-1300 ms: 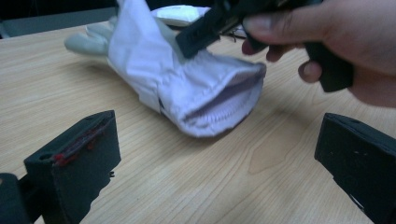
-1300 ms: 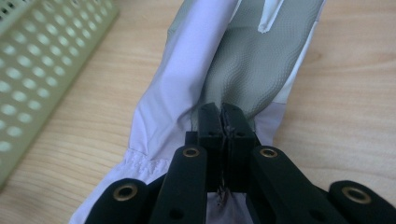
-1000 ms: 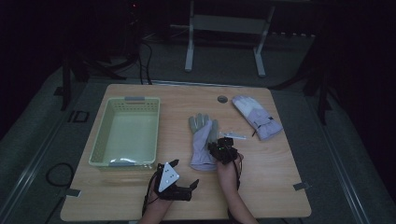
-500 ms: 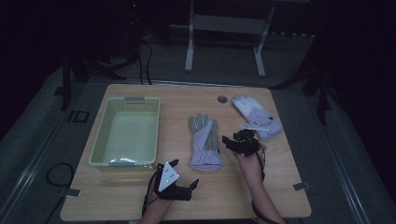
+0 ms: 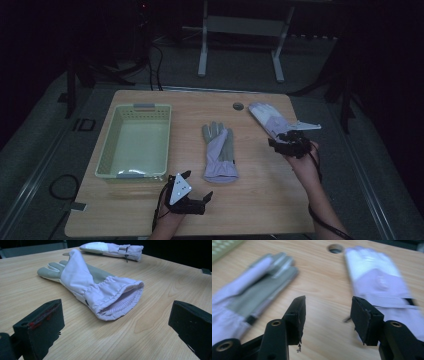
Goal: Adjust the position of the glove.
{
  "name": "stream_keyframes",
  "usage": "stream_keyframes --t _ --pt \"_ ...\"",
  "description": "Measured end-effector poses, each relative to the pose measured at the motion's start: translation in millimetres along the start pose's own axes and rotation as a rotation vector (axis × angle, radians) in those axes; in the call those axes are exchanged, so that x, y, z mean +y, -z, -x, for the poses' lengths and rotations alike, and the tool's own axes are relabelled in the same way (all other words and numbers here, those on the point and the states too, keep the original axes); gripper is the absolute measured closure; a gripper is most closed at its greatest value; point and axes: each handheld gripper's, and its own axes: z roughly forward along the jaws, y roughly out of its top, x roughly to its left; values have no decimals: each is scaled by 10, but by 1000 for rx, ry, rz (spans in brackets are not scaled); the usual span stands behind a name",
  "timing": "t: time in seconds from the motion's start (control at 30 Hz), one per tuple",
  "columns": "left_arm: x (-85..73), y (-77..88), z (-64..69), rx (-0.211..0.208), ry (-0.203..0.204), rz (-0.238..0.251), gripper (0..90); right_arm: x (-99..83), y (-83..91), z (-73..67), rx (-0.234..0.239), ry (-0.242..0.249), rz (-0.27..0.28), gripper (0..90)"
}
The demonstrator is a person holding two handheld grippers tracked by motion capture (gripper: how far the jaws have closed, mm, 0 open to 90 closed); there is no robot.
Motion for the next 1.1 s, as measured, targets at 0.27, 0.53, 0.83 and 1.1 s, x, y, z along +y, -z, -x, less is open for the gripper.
stream_keyframes --t 0.27,0.53,0.83,1.1 --pt "-4 8 0 -2 -5 6 3 113 -16 398 1 14 13 493" --pt "-6 14 6 1 -11 10 3 222 -167 602 -27 32 -17 507" --pt "-10 23 -1 0 2 16 3 307 -360 826 -38 0 -50 486" --pt "-15 34 0 13 4 25 3 346 -599 869 -67 2 -96 478"
